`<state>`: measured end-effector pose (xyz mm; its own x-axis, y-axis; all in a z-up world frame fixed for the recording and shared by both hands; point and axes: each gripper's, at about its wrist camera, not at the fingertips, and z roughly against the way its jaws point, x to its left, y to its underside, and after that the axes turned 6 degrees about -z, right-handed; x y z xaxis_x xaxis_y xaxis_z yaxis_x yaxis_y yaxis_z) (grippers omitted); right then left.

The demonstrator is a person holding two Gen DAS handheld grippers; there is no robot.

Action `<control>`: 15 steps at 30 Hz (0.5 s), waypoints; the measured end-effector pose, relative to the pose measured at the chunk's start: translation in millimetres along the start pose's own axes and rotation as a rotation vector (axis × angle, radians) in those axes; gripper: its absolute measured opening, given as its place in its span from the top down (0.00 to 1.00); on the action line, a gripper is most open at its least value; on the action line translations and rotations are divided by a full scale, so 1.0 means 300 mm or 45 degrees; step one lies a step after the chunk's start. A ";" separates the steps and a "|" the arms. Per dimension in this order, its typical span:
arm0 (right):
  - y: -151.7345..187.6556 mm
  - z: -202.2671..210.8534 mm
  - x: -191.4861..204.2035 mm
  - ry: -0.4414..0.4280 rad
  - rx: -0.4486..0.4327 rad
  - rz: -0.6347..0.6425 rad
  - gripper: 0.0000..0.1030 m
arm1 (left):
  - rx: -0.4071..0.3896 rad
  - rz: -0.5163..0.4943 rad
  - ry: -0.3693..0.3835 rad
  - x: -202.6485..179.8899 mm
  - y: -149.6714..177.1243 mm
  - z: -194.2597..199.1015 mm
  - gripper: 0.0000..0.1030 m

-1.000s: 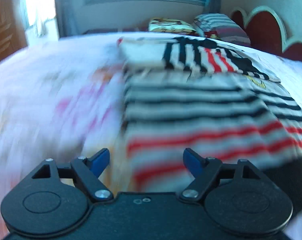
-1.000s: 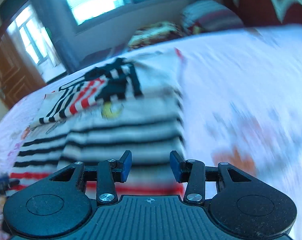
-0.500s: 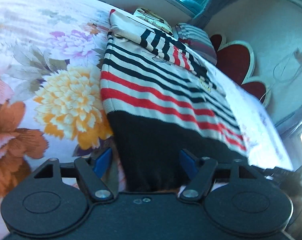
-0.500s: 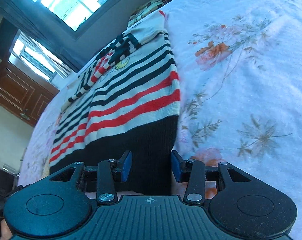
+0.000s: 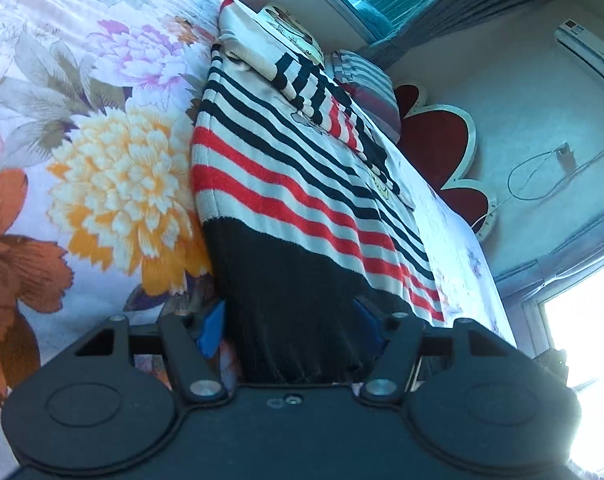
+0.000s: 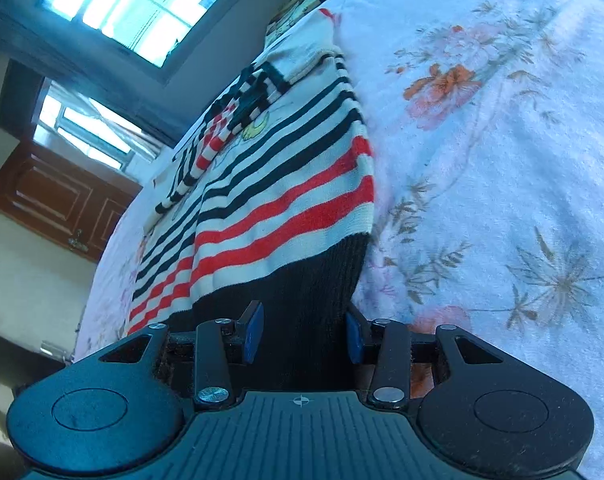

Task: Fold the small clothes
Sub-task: 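Grasp the black hem with both tools and lift it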

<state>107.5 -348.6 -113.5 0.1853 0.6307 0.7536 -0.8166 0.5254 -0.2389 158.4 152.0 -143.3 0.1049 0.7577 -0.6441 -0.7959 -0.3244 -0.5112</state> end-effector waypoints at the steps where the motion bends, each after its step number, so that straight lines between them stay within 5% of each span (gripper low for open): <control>1: -0.012 0.000 -0.012 -0.006 -0.020 -0.037 0.59 | -0.002 0.011 0.003 0.004 -0.006 -0.005 0.39; 7: -0.060 -0.064 0.012 -0.017 -0.004 -0.064 0.59 | 0.007 -0.044 -0.033 -0.027 -0.047 -0.055 0.40; 13: -0.005 -0.047 0.015 -0.050 0.063 -0.001 0.61 | -0.008 -0.035 -0.049 -0.022 -0.023 -0.054 0.57; 14: 0.000 -0.047 0.016 -0.050 0.065 0.006 0.68 | -0.017 -0.019 -0.047 -0.014 -0.022 -0.053 0.62; 15: 0.000 -0.053 0.017 -0.036 0.068 0.018 0.89 | -0.020 -0.006 -0.051 -0.007 -0.022 -0.054 0.65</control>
<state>117.2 -336.4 -119.2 0.1584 0.6209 0.7677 -0.8470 0.4850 -0.2176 173.2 143.4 -147.9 0.0840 0.7813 -0.6185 -0.7859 -0.3296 -0.5231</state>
